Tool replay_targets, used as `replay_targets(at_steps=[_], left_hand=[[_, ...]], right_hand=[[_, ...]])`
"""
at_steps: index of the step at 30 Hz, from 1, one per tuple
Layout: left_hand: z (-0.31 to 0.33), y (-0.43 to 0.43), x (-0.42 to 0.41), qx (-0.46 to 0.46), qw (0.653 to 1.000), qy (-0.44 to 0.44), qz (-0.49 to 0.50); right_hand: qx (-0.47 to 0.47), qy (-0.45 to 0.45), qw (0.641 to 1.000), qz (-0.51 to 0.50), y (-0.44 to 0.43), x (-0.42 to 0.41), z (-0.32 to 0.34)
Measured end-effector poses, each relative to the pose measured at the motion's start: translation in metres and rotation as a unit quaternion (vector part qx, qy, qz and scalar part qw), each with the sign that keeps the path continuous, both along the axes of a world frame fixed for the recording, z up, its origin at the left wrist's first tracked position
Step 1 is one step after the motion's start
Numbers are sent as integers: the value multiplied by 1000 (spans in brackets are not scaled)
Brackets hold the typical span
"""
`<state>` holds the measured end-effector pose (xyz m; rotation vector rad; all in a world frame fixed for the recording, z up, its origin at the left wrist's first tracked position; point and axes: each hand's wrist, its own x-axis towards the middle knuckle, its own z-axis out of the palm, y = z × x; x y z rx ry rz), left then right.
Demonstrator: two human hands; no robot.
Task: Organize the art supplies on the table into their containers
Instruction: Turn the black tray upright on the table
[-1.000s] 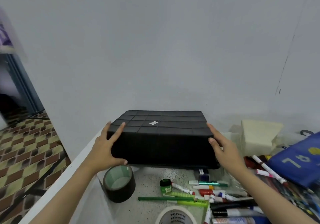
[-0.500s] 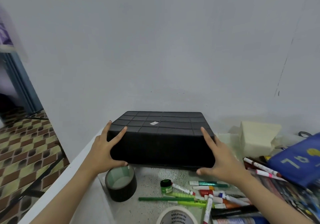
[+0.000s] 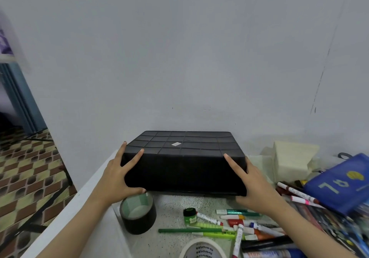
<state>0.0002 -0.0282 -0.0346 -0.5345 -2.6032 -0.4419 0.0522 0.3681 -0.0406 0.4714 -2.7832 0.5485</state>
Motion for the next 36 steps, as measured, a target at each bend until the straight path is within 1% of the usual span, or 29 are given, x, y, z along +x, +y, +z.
replay_targets(at_steps=[5, 11, 13, 17, 20, 24, 28, 31, 36], left_hand=[[8, -5, 7, 36, 999, 14, -21], [25, -7, 11, 109, 993, 35, -18], [30, -7, 13, 122, 992, 42, -10], [32, -8, 16, 120, 992, 47, -11], [29, -9, 17, 119, 991, 58, -14], [27, -7, 20, 125, 989, 82, -13], [35, -1, 22, 139, 984, 111, -17], [45, 3, 22, 153, 979, 134, -17], [65, 0, 17, 184, 968, 168, 11]], right_hand=[[-62, 45, 996, 39, 9, 4, 6], [-141, 110, 983, 37, 19, 11, 20], [-139, 123, 982, 34, 19, 14, 25], [-108, 133, 985, 19, 17, 20, 27], [-60, 180, 982, 7, 17, 22, 23], [-35, 212, 977, 6, 21, 22, 20], [-88, 199, 976, 5, 23, 23, 22], [-102, 238, 966, 2, 21, 22, 29], [-141, 294, 945, -33, 18, 13, 55]])
